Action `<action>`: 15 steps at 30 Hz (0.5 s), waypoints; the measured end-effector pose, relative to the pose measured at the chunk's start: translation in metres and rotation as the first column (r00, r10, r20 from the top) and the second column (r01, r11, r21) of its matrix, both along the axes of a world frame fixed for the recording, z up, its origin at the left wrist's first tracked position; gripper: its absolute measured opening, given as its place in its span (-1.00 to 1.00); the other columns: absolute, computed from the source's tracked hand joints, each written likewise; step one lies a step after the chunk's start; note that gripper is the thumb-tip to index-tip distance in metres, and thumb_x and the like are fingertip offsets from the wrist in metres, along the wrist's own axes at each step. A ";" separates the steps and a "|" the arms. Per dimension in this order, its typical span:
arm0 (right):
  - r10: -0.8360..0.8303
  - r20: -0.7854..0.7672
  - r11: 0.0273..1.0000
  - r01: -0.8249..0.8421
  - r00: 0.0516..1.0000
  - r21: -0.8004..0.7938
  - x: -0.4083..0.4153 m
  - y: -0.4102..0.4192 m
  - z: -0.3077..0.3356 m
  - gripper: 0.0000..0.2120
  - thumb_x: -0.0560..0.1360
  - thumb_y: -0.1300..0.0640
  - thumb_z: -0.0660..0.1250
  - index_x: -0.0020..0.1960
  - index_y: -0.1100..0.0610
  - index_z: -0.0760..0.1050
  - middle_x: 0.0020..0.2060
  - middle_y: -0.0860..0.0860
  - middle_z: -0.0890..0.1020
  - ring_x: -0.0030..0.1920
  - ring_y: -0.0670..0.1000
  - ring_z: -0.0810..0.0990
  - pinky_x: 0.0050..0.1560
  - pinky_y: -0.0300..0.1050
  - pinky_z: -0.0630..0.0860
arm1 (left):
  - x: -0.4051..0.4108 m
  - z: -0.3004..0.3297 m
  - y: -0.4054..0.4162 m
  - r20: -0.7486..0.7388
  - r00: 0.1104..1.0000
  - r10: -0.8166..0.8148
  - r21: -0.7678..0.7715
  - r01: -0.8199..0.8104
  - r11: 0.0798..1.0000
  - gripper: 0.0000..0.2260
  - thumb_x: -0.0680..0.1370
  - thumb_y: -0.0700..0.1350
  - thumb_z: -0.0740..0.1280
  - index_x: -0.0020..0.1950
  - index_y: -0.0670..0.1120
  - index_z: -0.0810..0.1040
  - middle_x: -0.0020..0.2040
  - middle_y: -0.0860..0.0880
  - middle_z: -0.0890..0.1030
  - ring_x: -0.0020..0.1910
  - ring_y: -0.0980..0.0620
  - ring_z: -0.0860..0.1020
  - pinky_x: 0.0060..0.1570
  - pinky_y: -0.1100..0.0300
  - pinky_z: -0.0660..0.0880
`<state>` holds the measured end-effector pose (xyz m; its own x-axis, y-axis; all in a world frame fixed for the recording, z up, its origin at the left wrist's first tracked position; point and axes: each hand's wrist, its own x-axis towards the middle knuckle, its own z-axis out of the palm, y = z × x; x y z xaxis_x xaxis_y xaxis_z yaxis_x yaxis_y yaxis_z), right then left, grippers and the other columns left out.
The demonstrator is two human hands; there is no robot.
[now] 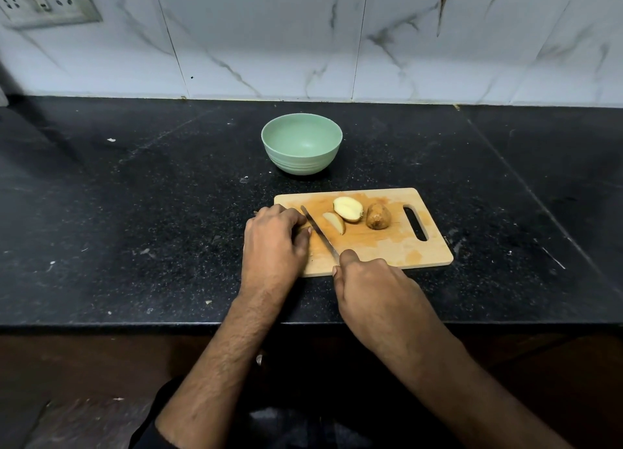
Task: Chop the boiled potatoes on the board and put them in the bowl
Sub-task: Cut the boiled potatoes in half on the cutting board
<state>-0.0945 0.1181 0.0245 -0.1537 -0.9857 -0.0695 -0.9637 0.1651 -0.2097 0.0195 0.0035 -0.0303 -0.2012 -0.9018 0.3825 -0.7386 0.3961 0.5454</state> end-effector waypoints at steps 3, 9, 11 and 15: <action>0.003 0.010 1.000 -0.003 1.000 0.023 0.001 -0.008 -0.002 -0.79 0.70 0.09 0.05 0.27 0.08 0.38 -0.31 -0.05 0.35 -0.19 0.06 0.44 -0.21 -0.05 0.35 | 0.001 0.001 -0.002 -0.012 1.000 -0.019 0.012 0.019 1.000 -0.91 0.50 -0.11 0.46 -0.01 -0.06 0.67 -0.11 0.00 0.59 -0.03 -0.04 0.51 0.10 -0.06 0.49; -0.002 0.030 0.985 -0.004 1.000 0.175 -0.002 -0.040 -0.002 -0.73 0.69 0.10 0.07 0.34 0.09 0.37 -0.18 0.04 0.43 -0.12 0.10 0.45 -0.14 -0.03 0.37 | 0.002 -0.001 -0.002 -0.063 0.998 -0.008 0.026 0.010 1.000 -0.88 0.49 -0.12 0.47 0.01 -0.05 0.69 -0.08 0.02 0.63 0.00 -0.02 0.53 0.15 -0.06 0.49; 0.011 0.016 0.984 -0.013 1.000 0.179 -0.004 -0.038 -0.003 -0.73 0.69 0.09 0.05 0.34 0.09 0.37 -0.20 0.03 0.43 -0.12 0.10 0.47 -0.14 -0.02 0.37 | 0.002 -0.001 0.000 -0.075 0.997 0.000 0.020 0.001 1.000 -0.88 0.48 -0.12 0.47 0.00 -0.05 0.69 -0.09 0.01 0.63 -0.01 -0.03 0.55 0.13 -0.07 0.50; 0.035 0.028 0.983 -0.039 0.999 0.179 -0.012 -0.015 -0.001 -0.75 0.70 0.08 0.04 0.30 0.08 0.37 -0.22 0.01 0.45 -0.13 0.10 0.53 -0.15 -0.02 0.45 | 0.001 -0.001 0.000 -0.070 0.997 0.013 0.018 -0.012 1.000 -0.88 0.49 -0.11 0.46 0.01 -0.06 0.69 -0.11 0.01 0.62 -0.02 -0.03 0.54 0.13 -0.07 0.50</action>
<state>-0.1060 0.1036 0.0233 -0.1137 -0.9617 -0.2492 -0.9648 0.1667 -0.2033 0.0206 0.0039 -0.0311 -0.1629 -0.9110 0.3789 -0.7033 0.3765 0.6030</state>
